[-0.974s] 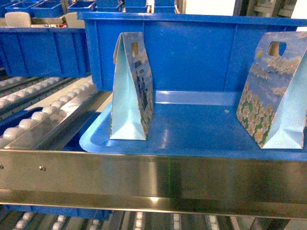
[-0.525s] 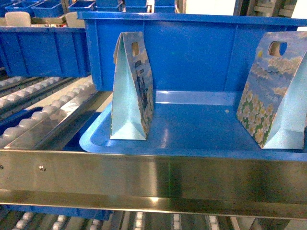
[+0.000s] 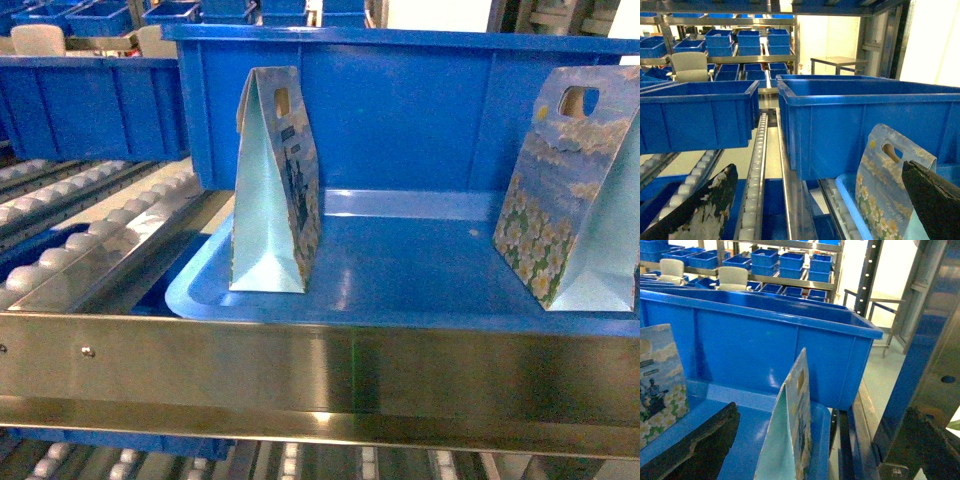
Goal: Move flower gift bag to table near conveyor
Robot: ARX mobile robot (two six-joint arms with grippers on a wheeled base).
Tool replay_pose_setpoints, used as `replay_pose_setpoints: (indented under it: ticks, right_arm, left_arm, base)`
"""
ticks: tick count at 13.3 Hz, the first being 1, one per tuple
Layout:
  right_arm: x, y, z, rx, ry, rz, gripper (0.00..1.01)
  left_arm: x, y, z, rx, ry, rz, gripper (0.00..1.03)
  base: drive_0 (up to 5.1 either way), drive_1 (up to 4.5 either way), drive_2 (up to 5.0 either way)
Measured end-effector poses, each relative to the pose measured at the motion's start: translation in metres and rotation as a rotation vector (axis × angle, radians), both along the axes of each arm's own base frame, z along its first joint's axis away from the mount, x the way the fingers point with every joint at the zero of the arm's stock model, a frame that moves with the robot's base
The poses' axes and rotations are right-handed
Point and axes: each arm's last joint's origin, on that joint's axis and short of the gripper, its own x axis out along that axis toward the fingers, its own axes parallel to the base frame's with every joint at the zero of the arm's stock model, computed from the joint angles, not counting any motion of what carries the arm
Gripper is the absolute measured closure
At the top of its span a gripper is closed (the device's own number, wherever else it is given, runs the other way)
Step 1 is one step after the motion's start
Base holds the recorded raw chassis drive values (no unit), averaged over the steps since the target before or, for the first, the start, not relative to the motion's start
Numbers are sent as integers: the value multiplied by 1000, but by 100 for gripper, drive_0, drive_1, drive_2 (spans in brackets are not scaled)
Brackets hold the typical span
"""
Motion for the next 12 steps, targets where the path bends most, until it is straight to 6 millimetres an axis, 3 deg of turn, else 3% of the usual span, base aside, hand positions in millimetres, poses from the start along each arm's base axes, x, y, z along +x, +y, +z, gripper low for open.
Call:
replay_pose_setpoints:
  ticks: [3,6,9,12]
  right_arm:
    - [6,-6,-1,-4,-1,-4,3]
    - [30,6,4,-10,-10,23,3]
    - [46,16,23,-2,-53,32,3]
    - [79,29,28,-10,-18,44,3]
  left_arm:
    - [0,0,0,2,0,0,5]
    - [0,0,0,2,0,0,5]
    - [0,0,0,3,-2,-1,5]
    - [0,0,0,3,-1,0,5]
  base:
    - [0,0,0]
    - [0,0,0]
    - [0,0,0]
    - [0,0,0]
